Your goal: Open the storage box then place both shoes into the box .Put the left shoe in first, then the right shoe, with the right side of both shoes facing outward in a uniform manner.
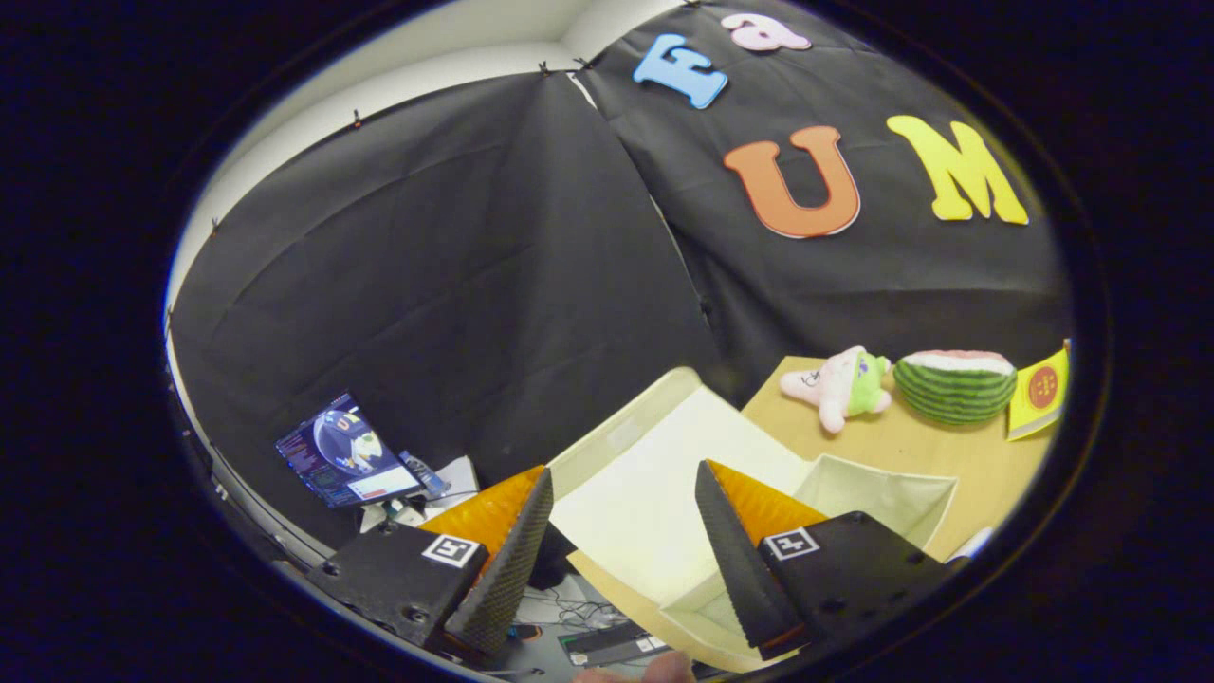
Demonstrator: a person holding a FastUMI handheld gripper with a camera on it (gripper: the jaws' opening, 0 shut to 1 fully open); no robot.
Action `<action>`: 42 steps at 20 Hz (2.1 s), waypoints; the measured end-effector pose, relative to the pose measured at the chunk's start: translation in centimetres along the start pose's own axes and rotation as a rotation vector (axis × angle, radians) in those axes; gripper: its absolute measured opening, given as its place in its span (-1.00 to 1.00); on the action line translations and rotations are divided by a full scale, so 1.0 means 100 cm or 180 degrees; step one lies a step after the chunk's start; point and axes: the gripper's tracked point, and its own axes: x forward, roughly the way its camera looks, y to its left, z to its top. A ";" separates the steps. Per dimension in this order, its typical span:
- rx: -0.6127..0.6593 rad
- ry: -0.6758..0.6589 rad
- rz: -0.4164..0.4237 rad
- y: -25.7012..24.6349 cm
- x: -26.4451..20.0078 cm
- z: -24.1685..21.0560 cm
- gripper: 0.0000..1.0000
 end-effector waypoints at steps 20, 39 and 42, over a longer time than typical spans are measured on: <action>-0.0307 -0.0011 -0.1596 -0.192 -0.190 -0.056 1.00; 0.1547 0.1797 -0.1997 -0.389 -0.231 -0.280 0.96; 0.1626 0.1873 -0.1992 -0.403 -0.225 -0.292 0.91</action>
